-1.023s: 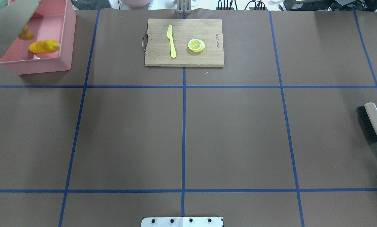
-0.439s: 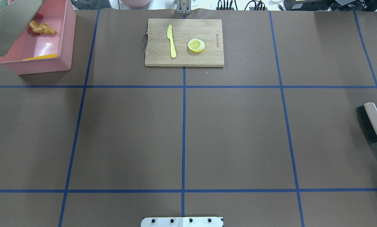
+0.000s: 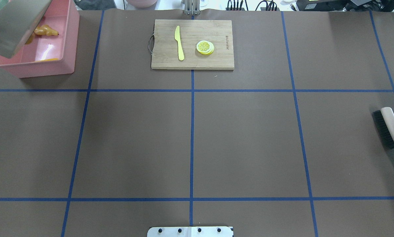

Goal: Sweep and dump trash into bin
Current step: 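Tilt the dustpan with the left gripper to dump items into the bin, then swing the empty white dustpan away from the pink bin with the left gripper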

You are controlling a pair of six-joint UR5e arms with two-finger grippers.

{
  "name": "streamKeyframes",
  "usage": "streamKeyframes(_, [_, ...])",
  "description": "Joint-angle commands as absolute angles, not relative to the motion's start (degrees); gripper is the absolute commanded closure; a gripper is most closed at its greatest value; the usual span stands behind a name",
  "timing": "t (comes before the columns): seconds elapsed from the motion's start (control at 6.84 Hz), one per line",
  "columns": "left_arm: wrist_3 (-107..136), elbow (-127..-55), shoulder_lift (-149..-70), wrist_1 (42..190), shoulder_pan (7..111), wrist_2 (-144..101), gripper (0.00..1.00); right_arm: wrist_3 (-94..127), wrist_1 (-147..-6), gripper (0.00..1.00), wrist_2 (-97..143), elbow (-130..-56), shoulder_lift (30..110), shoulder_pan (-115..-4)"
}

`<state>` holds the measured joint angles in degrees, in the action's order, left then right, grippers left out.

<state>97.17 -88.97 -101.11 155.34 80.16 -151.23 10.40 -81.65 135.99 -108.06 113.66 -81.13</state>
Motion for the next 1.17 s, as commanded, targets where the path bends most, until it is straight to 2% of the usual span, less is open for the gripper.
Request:
streamKeyframes(0.0, [97.47, -88.86, -101.25, 155.65, 80.16, -151.35, 1.0, -3.17, -93.96, 0.0, 135.1, -110.9, 113.65, -90.92])
streamKeyframes(0.15, [97.3, -88.86, -101.25, 156.0, 80.16, -151.35, 1.0, -9.08, -102.48, 0.0, 131.09, -113.88, 112.34, -95.23])
streamKeyframes(0.44, [96.08, -88.86, -101.25, 156.79, 80.16, -151.35, 1.0, -10.55, -110.1, 0.0, 128.49, -114.79, 109.08, -95.8])
streamKeyframes(1.02, [60.39, -87.98, -101.51, 153.12, 79.89, -150.56, 1.0, -9.76, -110.13, 0.0, 129.29, -113.82, 107.84, -97.02])
